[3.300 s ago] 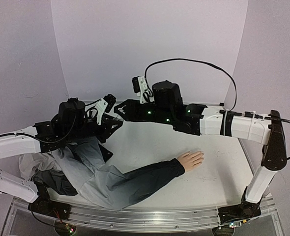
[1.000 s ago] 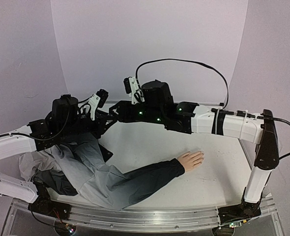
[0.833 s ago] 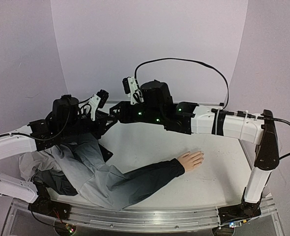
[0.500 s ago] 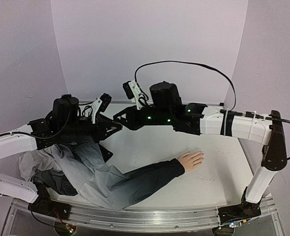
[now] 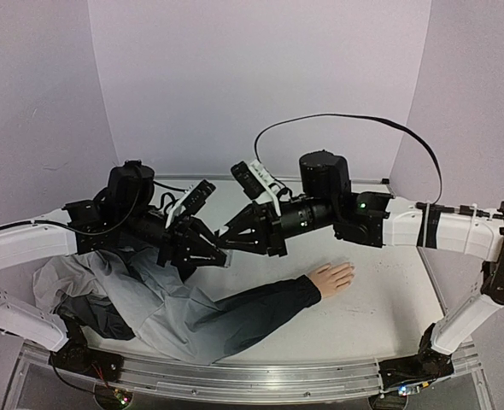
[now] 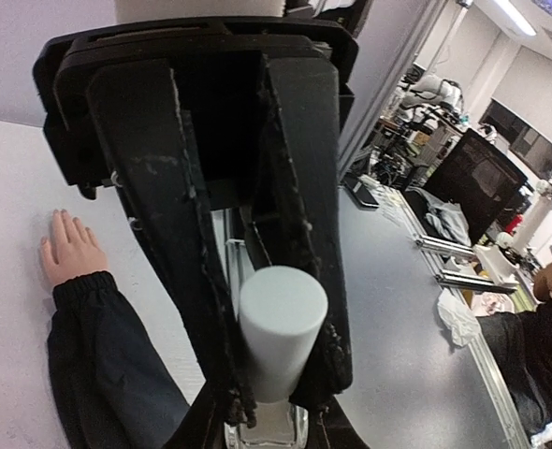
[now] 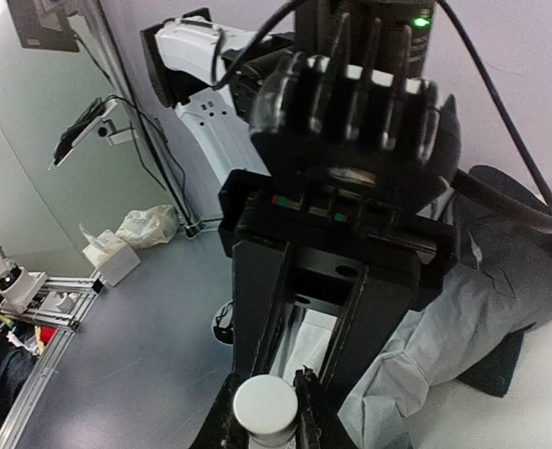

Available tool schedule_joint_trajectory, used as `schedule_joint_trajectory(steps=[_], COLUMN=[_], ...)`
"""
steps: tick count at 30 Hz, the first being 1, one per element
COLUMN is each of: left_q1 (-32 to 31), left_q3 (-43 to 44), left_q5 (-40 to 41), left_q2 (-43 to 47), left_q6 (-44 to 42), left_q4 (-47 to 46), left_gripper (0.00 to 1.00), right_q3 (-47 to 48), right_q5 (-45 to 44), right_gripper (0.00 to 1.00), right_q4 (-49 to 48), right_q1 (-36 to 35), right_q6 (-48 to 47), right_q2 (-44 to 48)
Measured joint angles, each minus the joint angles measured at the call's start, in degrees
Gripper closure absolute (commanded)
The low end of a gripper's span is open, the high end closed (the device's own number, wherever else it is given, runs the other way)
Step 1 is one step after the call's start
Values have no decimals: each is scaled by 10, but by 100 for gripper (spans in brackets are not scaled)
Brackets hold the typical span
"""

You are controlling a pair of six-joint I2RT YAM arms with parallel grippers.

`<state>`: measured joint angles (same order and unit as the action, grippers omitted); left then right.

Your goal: Paint the nails

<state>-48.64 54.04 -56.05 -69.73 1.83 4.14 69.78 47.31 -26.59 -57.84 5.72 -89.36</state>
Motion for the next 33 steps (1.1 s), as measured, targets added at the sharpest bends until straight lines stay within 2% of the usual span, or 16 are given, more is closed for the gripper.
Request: schedule_joint_trajectory(steps=[1,3,5,9,12,18,22,27,29,33], left_q1=[-1,-4,-7,-23,-28,-27,-27,-28,-28,-28], left_q3=[0,0,0,-6,-14,-22,-24,-33,-39,-44], left_q5=[22,98,182,356,457,567,596,598,598,597], left_q2=[0,0,0,2,8,26,27,28,30,34], left_q6=[0,3,8,10,5,-2,-3,-3,-3,-3], left_q4=[1,-7,-13,-22,-26,-33,-32,-37,-37,-37], left_gripper=[100,100,100,100,100,100,100,100,100,100], right_q3=[-3,-5,-5,-2,8,73,121,188,205,242], right_q5=[-16,-66,-125,-244,-298,-339,-375,-426,-436,-447], right_gripper=[66,43,29,20,19,22,36,51,60,71], right_q4=[1,2,2,16,41,64,72,93,99,113], right_q1=[1,3,1,-9,-15,-21,-23,-23,-23,-23], right_q6=[0,2,10,30,61,130,169,214,219,232], right_q2=[3,5,5,5,5,-27,-61,-116,-131,-163])
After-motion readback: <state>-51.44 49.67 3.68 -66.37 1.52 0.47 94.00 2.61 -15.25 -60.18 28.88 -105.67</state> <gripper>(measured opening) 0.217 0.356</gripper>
